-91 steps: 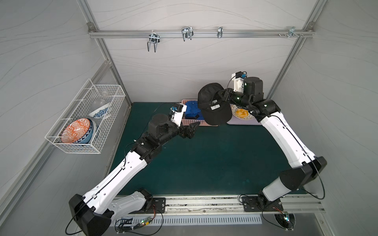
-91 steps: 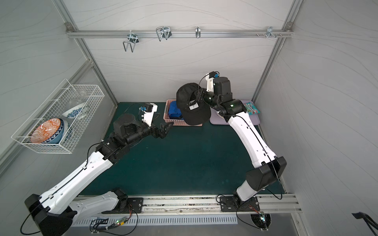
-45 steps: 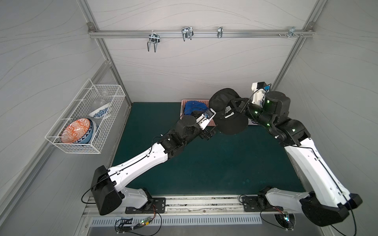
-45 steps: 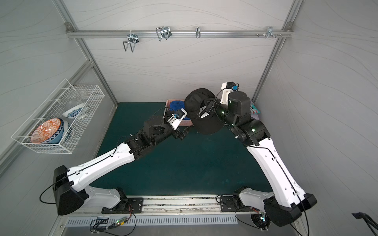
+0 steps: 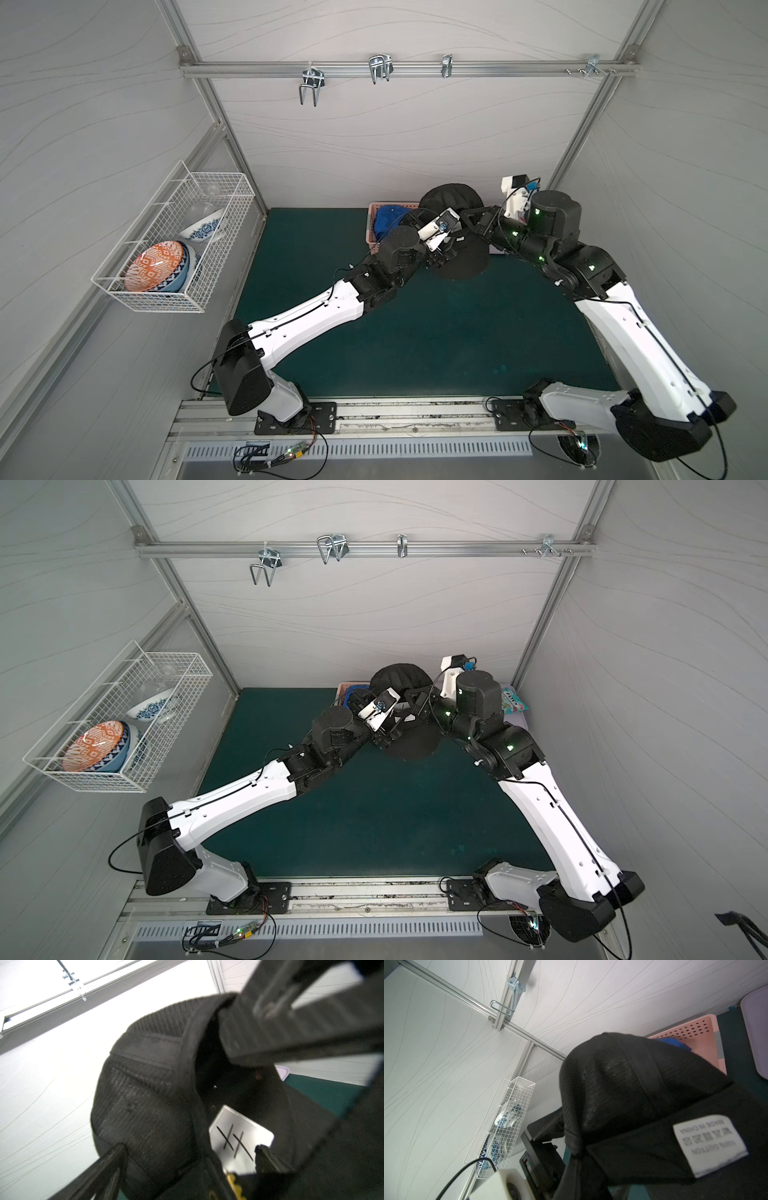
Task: Turn the baseball cap inside out
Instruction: Turn over the baseball cap.
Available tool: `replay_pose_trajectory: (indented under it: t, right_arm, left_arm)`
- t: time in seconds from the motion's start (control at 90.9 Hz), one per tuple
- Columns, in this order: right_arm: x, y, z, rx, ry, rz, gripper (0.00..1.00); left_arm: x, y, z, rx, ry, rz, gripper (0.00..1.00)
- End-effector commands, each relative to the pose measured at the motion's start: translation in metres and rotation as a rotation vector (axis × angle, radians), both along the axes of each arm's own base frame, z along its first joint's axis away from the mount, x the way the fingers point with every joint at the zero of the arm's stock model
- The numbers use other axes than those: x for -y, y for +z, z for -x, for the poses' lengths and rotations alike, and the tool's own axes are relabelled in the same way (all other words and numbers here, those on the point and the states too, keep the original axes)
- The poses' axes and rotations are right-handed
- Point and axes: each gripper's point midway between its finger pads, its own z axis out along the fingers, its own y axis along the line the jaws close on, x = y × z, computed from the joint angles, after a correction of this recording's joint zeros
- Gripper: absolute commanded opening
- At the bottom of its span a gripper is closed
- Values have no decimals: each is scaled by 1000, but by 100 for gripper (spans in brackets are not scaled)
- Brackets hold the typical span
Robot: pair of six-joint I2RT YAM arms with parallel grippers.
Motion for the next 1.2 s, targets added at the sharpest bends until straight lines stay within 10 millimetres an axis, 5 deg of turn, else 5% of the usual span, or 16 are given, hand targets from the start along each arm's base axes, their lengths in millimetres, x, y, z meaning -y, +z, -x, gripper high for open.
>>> replay_pose_trajectory:
  t: [0.0, 0.044, 0.132, 0.209, 0.264, 0.33, 0.363, 0.517, 0.616, 0.913, 1.188]
  right_arm:
    - [-6, 14, 17, 17, 68, -55, 0]
    - [-6, 13, 18, 11, 74, -51, 0]
    - [-9, 6, 23, -13, 103, -36, 0]
    - [-7, 2, 26, -17, 114, -19, 0]
    - [-3, -1, 27, -21, 110, -12, 0]
    - [2, -4, 27, -21, 105, -7, 1]
    - [5, -5, 28, -15, 108, -3, 10]
    - [26, -8, 30, 100, 118, 82, 72]
    - [34, -15, 41, 227, 156, 207, 97]
    - [32, -81, 60, 521, 285, 495, 99]
    - [-10, -108, 59, 691, 226, 640, 99]
  left_arm:
    - [-10, 29, -16, 103, 109, 19, 100]
    - [-11, 30, -18, 114, 115, 14, 94]
    - [-13, 33, -16, 116, 95, 19, 63]
    - [-18, 33, -14, 109, 82, 32, 18]
    - [-24, 29, -13, 90, 79, 38, 0]
    - [-31, 23, -11, 36, 63, 51, 0]
    - [-35, 19, -11, -8, 49, 61, 0]
    - [-48, 5, 2, -270, 13, 69, 0]
    - [-53, -7, 12, -406, 19, 37, 0]
    - [-59, -18, 32, -667, -8, 86, 0]
    - [-51, -17, 48, -817, -52, 140, 0]
